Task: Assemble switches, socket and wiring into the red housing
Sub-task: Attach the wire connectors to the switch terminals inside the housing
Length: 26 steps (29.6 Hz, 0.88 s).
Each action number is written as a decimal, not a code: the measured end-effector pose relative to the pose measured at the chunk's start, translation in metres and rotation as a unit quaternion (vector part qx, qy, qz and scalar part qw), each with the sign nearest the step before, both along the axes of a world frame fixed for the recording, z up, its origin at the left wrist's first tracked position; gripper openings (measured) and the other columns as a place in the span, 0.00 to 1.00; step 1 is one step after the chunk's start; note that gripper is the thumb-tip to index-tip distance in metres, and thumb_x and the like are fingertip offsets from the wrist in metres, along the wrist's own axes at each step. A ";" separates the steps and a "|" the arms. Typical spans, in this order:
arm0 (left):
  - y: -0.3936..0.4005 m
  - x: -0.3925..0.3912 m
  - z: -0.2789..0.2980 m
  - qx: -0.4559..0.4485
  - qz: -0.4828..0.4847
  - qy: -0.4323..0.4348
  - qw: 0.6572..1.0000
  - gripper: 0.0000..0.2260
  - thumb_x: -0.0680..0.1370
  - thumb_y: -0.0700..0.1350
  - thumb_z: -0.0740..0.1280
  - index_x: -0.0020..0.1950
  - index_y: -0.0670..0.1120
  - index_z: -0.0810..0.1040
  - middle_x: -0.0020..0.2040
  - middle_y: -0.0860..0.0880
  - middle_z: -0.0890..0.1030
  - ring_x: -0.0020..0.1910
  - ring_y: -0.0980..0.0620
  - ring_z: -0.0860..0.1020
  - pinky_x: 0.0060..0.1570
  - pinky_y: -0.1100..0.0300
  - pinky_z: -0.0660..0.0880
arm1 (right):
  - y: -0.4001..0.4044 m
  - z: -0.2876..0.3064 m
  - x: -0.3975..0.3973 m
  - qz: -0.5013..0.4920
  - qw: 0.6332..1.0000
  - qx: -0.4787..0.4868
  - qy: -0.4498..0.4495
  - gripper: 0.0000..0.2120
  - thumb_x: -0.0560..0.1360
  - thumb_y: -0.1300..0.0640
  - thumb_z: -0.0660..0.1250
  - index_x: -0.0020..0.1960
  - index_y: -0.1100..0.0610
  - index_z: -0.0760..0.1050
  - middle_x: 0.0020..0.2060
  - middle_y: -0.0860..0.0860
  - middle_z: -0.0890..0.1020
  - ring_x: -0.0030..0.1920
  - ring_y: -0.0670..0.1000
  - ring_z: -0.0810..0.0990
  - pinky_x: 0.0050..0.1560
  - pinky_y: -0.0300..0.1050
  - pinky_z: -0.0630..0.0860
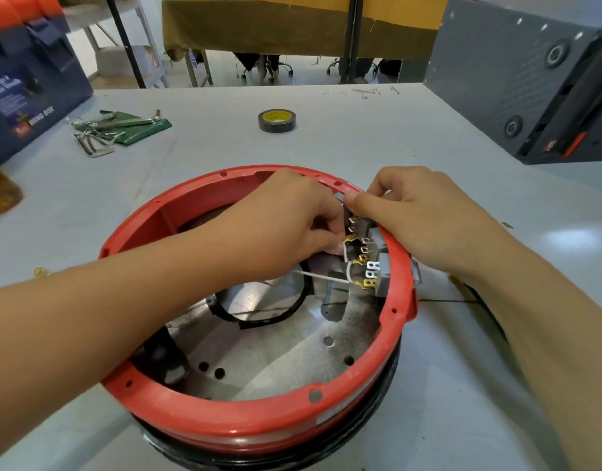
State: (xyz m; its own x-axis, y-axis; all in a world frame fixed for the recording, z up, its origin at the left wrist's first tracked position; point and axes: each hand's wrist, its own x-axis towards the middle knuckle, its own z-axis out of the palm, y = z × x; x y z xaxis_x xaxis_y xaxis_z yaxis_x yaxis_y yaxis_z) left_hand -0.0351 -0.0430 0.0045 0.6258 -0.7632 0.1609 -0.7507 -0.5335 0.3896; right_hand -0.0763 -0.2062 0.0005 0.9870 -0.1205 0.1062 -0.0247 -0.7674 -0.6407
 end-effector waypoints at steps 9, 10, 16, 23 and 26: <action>0.001 0.001 0.001 -0.010 0.012 0.030 0.999 0.03 0.72 0.44 0.72 0.39 0.50 0.83 0.36 0.57 0.80 0.37 0.61 0.76 0.37 0.73 0.66 | -0.001 0.000 0.001 0.008 1.000 0.012 0.005 0.17 0.74 0.42 0.63 0.40 0.56 0.75 0.28 0.50 0.78 0.27 0.45 0.71 0.24 0.29 0.65; 0.001 0.001 0.002 -0.010 0.013 0.031 0.999 0.03 0.72 0.44 0.71 0.39 0.51 0.83 0.36 0.57 0.80 0.37 0.61 0.76 0.37 0.73 0.66 | -0.002 0.000 0.001 0.009 1.000 0.011 0.005 0.17 0.74 0.42 0.63 0.40 0.56 0.75 0.27 0.50 0.77 0.27 0.45 0.71 0.24 0.29 0.65; 0.004 0.001 0.003 -0.012 0.013 0.045 0.999 0.02 0.72 0.46 0.71 0.41 0.52 0.84 0.37 0.57 0.82 0.38 0.62 0.77 0.37 0.74 0.67 | -0.001 0.001 0.000 0.016 1.000 -0.006 0.012 0.17 0.75 0.42 0.62 0.41 0.56 0.75 0.29 0.50 0.78 0.29 0.45 0.72 0.26 0.32 0.66; 0.003 0.001 0.003 -0.011 0.021 0.047 0.999 0.02 0.72 0.47 0.71 0.41 0.53 0.84 0.37 0.57 0.81 0.38 0.60 0.77 0.38 0.72 0.68 | 0.000 0.002 -0.001 0.023 0.999 -0.018 0.019 0.17 0.75 0.42 0.61 0.43 0.56 0.75 0.30 0.50 0.78 0.30 0.45 0.73 0.29 0.35 0.66; 0.002 0.001 0.002 -0.007 0.022 0.040 0.999 0.02 0.73 0.46 0.71 0.42 0.52 0.84 0.38 0.57 0.81 0.38 0.59 0.76 0.40 0.68 0.69 | 0.000 0.003 -0.001 0.027 0.999 -0.014 0.021 0.17 0.75 0.42 0.60 0.44 0.56 0.75 0.32 0.51 0.79 0.31 0.46 0.73 0.32 0.41 0.66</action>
